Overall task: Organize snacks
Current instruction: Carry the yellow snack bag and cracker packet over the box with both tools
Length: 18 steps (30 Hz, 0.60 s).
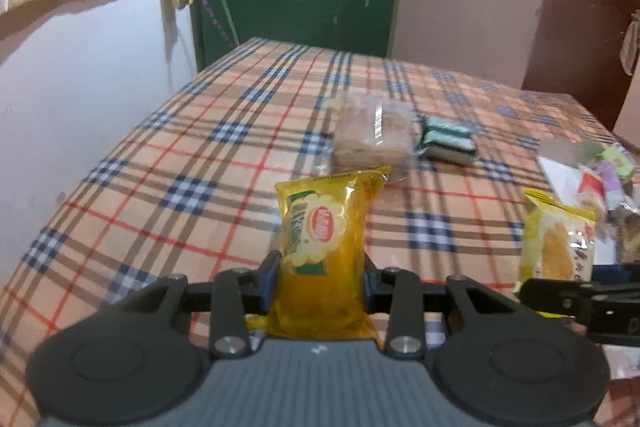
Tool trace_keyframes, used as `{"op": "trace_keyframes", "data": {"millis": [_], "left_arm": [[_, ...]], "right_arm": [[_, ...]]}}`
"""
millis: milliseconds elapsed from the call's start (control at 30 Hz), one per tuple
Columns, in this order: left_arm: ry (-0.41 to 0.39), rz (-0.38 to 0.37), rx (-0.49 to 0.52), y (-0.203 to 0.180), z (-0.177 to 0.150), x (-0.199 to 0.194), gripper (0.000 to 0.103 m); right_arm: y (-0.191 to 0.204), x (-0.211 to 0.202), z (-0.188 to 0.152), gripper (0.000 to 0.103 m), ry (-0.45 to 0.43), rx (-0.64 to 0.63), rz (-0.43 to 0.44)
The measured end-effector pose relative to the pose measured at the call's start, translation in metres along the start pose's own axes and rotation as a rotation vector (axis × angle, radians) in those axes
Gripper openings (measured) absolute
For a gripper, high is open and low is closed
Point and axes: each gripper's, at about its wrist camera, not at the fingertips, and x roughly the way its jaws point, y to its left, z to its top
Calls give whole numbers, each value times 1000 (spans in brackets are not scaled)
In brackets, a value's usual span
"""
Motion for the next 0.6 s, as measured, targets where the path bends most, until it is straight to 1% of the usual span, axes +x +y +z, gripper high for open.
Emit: {"op": "trace_keyframes", "data": {"millis": [200,300,600], "left_arm": [[-50,-28,1,-16,7,-29,36],[-76,-29,15,-26,11,-44,36],[-119,-49,23,-45,18,-74,36]], "right_arm": [[7,-29,3,68,-66,-45,-30],[8,-46,3,68,-94,-49,-43],[4,-95,-4,68,-172,-52,-69]]}}
